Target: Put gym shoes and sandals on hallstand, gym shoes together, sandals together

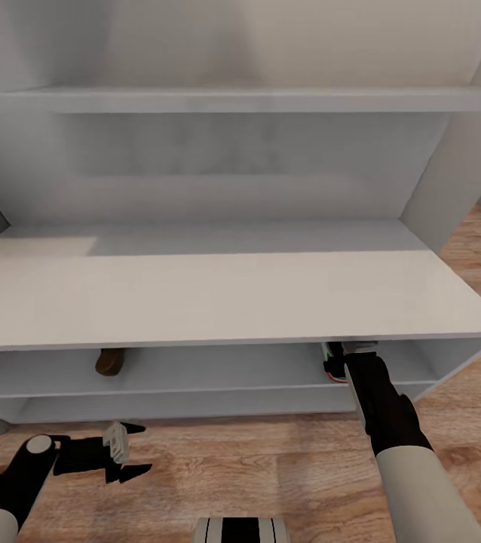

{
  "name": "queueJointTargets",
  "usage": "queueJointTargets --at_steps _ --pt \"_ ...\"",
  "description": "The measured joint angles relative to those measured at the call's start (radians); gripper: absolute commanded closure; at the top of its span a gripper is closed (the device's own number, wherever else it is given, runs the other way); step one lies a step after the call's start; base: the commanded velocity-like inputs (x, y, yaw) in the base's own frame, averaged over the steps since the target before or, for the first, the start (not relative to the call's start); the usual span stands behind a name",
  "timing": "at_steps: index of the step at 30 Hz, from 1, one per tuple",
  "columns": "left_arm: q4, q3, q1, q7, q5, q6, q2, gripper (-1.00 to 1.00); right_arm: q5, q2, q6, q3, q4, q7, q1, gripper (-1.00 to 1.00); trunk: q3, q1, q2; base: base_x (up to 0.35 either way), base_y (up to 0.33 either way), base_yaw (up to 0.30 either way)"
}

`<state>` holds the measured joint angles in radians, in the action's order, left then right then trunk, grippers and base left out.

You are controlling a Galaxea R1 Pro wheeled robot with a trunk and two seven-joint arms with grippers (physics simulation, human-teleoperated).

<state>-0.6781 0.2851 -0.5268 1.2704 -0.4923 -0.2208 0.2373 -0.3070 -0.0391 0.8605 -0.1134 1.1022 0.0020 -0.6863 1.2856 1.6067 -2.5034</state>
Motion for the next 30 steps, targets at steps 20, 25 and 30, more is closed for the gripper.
queueJointTargets --at_steps 20,25,30 --pt "0.039 -0.051 0.0 -0.001 -0.009 -0.039 0.0 -1.0 0.012 -0.001 0.0 0.001 -0.002 0.001 0.0 -1.0 0.0 0.0 0.0 0.0 0.0 0.0" --pt "0.039 -0.05 0.0 -0.001 -0.008 -0.039 0.0 -1.0 0.012 -0.001 0.0 0.001 -0.002 0.001 0.0 -1.0 0.0 0.0 0.0 0.0 0.0 0.0" --pt "0.039 -0.05 0.0 -0.001 -0.009 -0.039 0.0 -1.0 0.012 -0.001 0.0 0.001 -0.002 0.001 0.0 -1.0 0.0 0.0 0.0 0.0 0.0 0.0"
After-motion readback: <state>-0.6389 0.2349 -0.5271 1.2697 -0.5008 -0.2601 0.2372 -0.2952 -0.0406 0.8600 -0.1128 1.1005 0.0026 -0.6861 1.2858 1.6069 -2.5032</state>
